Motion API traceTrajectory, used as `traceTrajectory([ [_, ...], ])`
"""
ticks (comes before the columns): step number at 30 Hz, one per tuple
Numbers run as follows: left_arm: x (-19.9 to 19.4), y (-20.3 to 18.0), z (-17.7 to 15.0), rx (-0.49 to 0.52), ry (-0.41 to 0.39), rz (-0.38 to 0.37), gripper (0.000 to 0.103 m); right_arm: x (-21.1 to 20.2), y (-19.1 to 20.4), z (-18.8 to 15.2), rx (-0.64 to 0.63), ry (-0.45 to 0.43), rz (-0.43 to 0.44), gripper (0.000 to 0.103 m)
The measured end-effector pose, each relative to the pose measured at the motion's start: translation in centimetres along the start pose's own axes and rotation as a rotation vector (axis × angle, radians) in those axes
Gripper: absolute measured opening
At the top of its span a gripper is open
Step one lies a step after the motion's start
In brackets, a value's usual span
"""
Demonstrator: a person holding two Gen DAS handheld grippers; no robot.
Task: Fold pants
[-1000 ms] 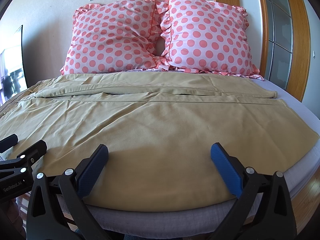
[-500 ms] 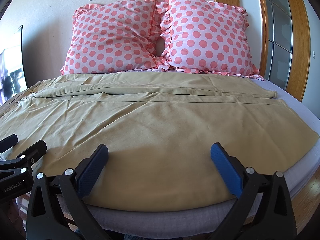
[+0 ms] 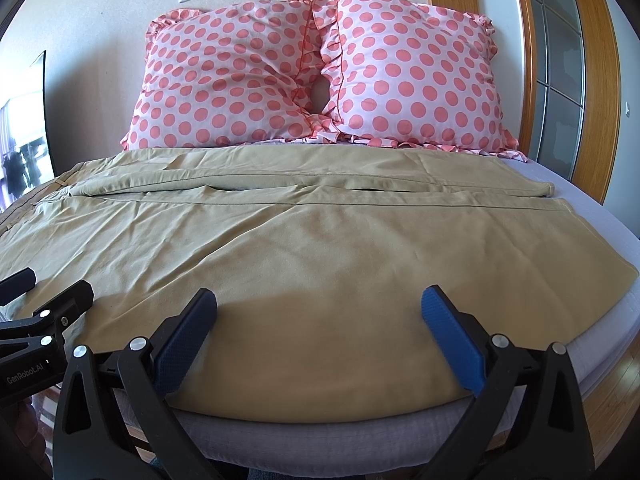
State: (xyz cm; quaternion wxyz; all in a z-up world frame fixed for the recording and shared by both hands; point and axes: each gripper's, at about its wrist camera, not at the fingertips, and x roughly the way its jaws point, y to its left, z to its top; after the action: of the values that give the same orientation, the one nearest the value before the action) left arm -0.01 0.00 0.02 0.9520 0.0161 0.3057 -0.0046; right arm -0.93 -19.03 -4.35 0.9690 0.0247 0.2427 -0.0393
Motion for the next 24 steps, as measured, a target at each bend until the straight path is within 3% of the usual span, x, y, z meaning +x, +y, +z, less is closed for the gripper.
traceTrajectory([
  [16,0.0,0.0,0.0,0.003,0.001,-0.003,0.101,-0.2,-0.1,-0.4,-0.006,-0.007,0.007,0.102],
  [20,0.0,1.0,1.0,-0.015,0.027,-0.025,0.101,0.2,-3.2,2.5,0.104,0.036,0.066,0.102],
  [24,-0.4,2.9,4.0,-0.037,-0.036,0.011,0.101,2.0,-9.4,8.5,0.256,0.046,-0.016,0.102],
])
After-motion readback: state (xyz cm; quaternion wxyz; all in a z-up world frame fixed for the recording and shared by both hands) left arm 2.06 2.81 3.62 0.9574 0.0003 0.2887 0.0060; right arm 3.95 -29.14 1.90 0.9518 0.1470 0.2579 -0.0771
